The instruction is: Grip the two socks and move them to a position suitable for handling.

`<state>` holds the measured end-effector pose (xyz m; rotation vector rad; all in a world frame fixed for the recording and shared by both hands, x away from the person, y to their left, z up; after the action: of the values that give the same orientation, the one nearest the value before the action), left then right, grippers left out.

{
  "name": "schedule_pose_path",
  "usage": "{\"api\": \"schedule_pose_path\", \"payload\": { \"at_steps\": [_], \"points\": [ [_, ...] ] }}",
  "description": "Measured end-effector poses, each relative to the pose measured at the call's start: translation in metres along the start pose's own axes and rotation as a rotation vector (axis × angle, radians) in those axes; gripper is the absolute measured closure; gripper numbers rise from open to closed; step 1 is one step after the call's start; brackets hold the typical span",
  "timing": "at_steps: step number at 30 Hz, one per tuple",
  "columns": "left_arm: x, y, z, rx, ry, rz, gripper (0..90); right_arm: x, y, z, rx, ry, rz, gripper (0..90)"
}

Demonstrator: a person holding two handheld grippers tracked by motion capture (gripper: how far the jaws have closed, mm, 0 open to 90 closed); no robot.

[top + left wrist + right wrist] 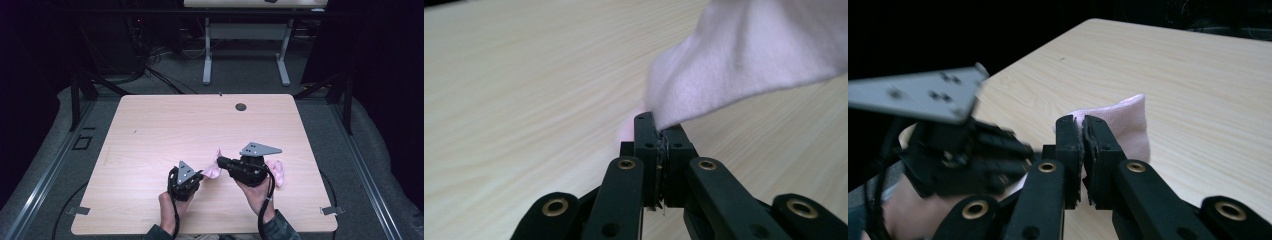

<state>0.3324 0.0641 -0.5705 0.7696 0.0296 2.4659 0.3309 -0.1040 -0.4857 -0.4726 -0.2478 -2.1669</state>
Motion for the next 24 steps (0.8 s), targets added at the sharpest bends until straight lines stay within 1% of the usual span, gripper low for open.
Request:
{"api": "schedule_pose_path", "payload": {
  "at_steps": [1,2,4,5,7,8,9,10,11,12,13,14,15,16,17,18,19,20,21,22,23,24],
  "points": [
    [0.003,0.000,0.001,-0.023,0.003,0.021,88.5,0.001,0.001,-0.003,-0.002,-0.004,-0.001,85.7],
    [0.008,0.000,0.003,-0.057,0.001,0.048,88.6,0.001,0.002,-0.007,0.000,-0.019,0.000,85.7],
    [0.013,0.002,0.003,-0.115,-0.025,0.080,88.6,0.001,0.002,-0.016,-0.011,-0.045,0.008,85.7],
    [0.013,0.004,-0.001,-0.144,-0.066,0.082,88.6,0.001,0.002,-0.022,-0.014,-0.058,0.005,85.7],
    [0.009,0.011,-0.012,-0.189,-0.146,0.078,88.6,-0.002,0.004,-0.040,-0.027,-0.121,0.007,85.6],
    [0.006,0.016,-0.018,-0.208,-0.186,0.066,88.3,-0.006,0.006,-0.061,-0.035,-0.192,0.001,85.5],
    [0.003,0.019,-0.025,-0.215,-0.210,0.051,88.3,-0.006,0.006,-0.061,-0.035,-0.192,0.001,85.5],
    [0.001,0.022,-0.029,-0.210,-0.228,0.034,88.0,-0.008,0.007,-0.072,-0.050,-0.220,0.004,85.4],
    [-0.001,0.024,-0.035,-0.194,-0.258,-0.002,86.6,-0.009,0.008,-0.079,-0.051,-0.245,0.004,85.2],
    [-0.003,0.026,-0.039,-0.182,-0.275,-0.018,73.5,-0.010,0.011,-0.098,-0.082,-0.290,0.009,84.2],
    [-0.003,0.027,-0.041,-0.176,-0.278,-0.024,73.5,-0.010,0.011,-0.098,-0.082,-0.290,0.009,84.2],
    [-0.001,0.027,-0.042,-0.162,-0.285,-0.058,66.1,-0.010,0.012,-0.105,-0.085,-0.309,0.007,83.0],
    [0.001,0.025,-0.041,-0.146,-0.285,-0.078,57.3,-0.009,0.013,-0.109,-0.078,-0.321,0.003,81.6],
    [0.007,0.021,-0.038,-0.114,-0.269,-0.093,49.7,-0.007,0.014,-0.112,-0.076,-0.326,0.001,77.9],
    [0.012,0.016,-0.034,-0.090,-0.256,-0.115,46.2,-0.005,0.015,-0.116,-0.076,-0.338,0.009,72.0],
    [0.017,0.011,-0.029,-0.061,-0.234,-0.116,41.9,-0.002,0.016,-0.116,-0.080,-0.331,0.009,68.7],
    [0.022,0.004,-0.024,-0.038,-0.215,-0.116,39.2,0.001,0.017,-0.116,-0.075,-0.324,-0.001,64.6],
    [0.025,-0.003,-0.020,-0.016,-0.209,-0.112,38.8,0.004,0.019,-0.116,-0.072,-0.326,-0.011,61.4],
    [0.026,-0.011,-0.016,-0.001,-0.202,-0.090,37.5,0.007,0.019,-0.114,-0.071,-0.326,-0.023,59.7],
    [0.025,-0.018,-0.013,0.026,-0.208,-0.078,37.4,0.009,0.020,-0.113,-0.068,-0.318,-0.032,57.9],
    [0.023,-0.024,-0.011,0.041,-0.226,-0.077,37.5,0.009,0.021,-0.111,-0.069,-0.316,-0.043,55.0],
    [0.019,-0.029,-0.010,0.054,-0.235,-0.063,37.0,0.009,0.021,-0.110,-0.068,-0.324,-0.048,54.5]
  ]
}}
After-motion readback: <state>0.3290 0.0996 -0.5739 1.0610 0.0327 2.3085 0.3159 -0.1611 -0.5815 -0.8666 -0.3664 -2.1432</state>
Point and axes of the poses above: each handheld gripper's, and its own axes: x roughly backward along the jaws, z roughly out of its top, y roughly to its right, the point moved 5 cm from there along -x, roughly forward along the jaws, and after that the axes turned 15 degrees about x, right-handed, at the moved point
